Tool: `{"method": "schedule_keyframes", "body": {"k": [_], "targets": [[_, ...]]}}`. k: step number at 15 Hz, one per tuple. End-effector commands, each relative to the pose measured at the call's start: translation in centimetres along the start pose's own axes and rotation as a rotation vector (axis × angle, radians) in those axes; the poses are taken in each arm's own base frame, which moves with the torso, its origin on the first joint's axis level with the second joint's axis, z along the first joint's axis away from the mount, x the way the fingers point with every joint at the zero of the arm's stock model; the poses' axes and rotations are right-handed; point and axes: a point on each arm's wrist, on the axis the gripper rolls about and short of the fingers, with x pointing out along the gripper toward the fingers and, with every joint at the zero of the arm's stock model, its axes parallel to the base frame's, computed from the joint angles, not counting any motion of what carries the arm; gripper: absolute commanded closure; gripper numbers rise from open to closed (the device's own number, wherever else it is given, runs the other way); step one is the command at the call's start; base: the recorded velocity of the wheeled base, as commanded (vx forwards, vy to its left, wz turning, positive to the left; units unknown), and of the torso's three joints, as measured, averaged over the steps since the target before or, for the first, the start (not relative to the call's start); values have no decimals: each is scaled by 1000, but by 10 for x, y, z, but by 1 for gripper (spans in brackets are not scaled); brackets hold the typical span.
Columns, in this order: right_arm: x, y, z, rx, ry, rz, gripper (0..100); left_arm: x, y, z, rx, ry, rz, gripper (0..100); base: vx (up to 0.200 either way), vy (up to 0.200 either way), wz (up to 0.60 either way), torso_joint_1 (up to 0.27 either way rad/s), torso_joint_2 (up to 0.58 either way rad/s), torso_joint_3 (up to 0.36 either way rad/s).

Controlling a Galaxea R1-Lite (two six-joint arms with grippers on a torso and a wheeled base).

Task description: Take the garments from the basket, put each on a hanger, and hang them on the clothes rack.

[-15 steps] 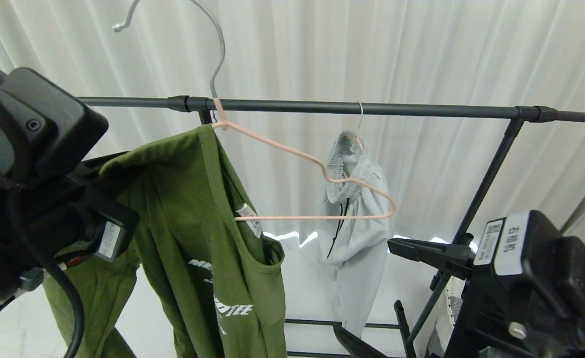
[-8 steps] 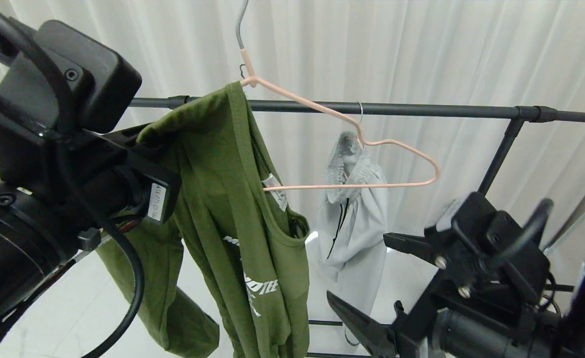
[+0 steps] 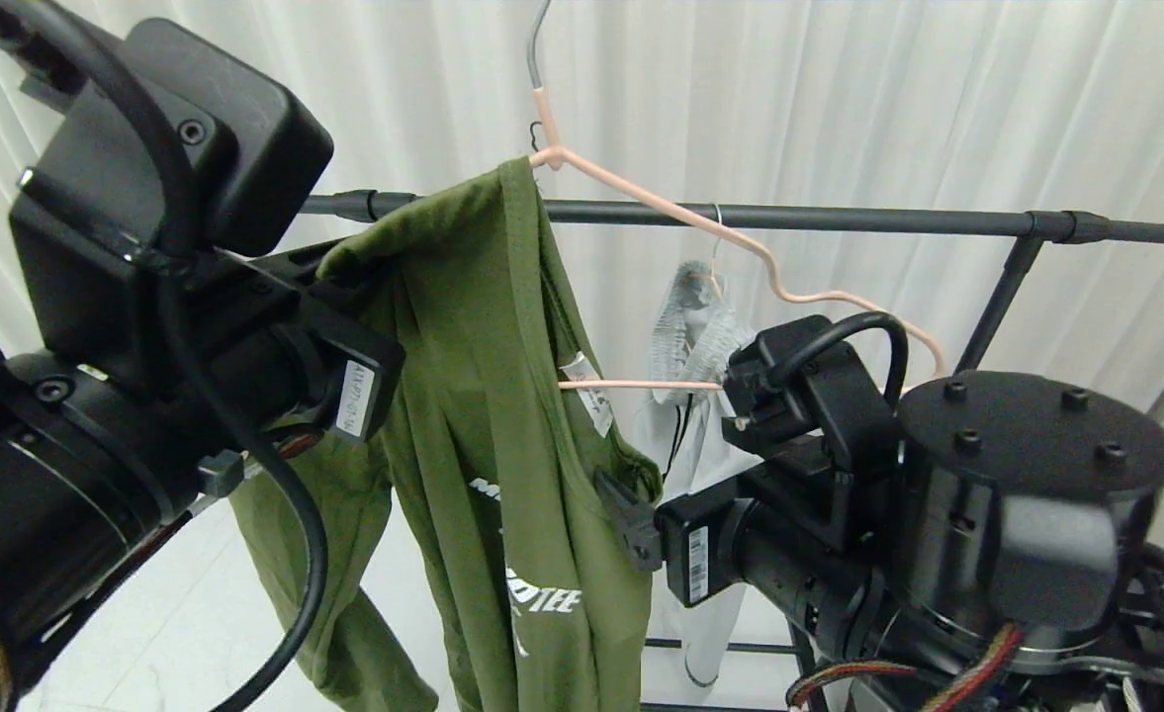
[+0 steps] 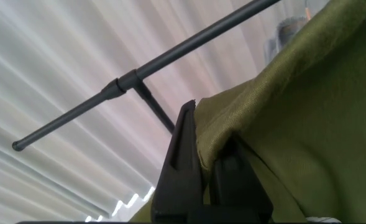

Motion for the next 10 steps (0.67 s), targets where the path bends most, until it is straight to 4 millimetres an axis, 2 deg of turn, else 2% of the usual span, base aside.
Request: {"method": "schedule_keyframes", "body": {"k": [1, 4, 7, 10], "targets": [[7, 3, -10, -21, 28, -9, 0, 0, 1, 3, -8, -11, 1, 100, 0, 0, 0, 0, 0, 0], [9, 2, -19, -42, 54, -38, 0, 1, 3, 6, -29, -20, 6, 100, 0, 0, 0, 0, 0, 0], [1, -8, -39, -77, 113, -70, 0, 2, 5, 11, -55, -37, 16, 100, 0, 0, 0, 0, 0, 0], [-9, -21, -42, -80, 124, -92, 0, 5, 7, 7, -41, -21, 33, 100, 0, 0, 0, 0, 0, 0]]}}
